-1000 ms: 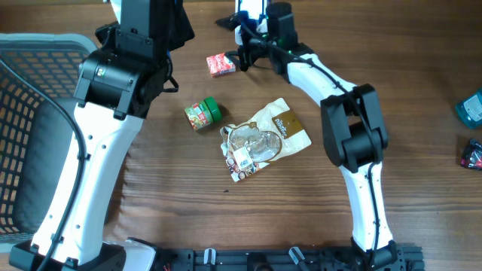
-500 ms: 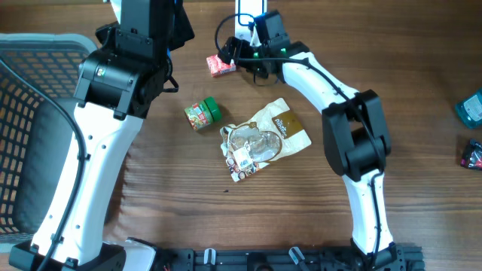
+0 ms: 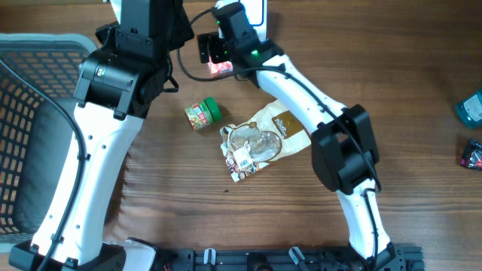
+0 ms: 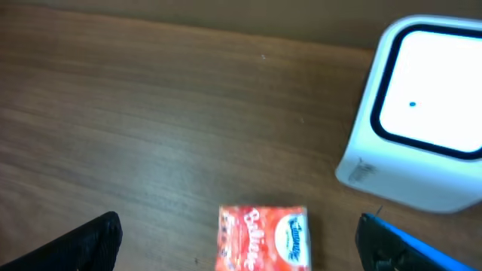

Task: Scan the item barcode

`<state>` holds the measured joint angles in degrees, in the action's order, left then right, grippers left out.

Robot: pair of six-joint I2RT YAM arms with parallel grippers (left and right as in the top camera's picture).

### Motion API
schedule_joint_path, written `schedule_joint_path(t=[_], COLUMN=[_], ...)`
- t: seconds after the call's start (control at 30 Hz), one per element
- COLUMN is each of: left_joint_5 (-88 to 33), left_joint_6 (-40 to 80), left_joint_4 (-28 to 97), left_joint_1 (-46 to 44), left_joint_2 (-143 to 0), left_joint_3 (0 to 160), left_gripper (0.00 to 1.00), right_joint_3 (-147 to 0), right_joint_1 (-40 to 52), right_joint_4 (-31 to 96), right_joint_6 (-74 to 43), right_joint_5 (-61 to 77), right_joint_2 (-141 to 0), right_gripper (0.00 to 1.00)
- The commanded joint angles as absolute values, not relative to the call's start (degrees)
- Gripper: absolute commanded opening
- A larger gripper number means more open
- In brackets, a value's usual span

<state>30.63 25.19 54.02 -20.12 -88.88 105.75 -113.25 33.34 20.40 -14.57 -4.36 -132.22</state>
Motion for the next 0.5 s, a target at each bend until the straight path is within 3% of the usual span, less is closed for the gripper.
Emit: schedule_joint_path(t=[0.0,0.47], left_joint_5=[31.8,31.8], left_joint_6=[25.8,25.8], left_joint_4=[53.9,53.9], left_joint_1=[-20.0,-20.0], left_joint_2=[-87.7,-87.7], left_joint_3=[106.2,106.2], left_gripper=[1.00,1.00], right_joint_3=[-114.0,-114.0], right_joint_1=[32.6,34.3], right_joint_4=[19.8,20.0], right_joint_6=[-12.6,-12.6], right_joint_5=[-8.0,-5.0], right_joint_2=[-136.7,-140.4], right_gripper=[1.00,1.00])
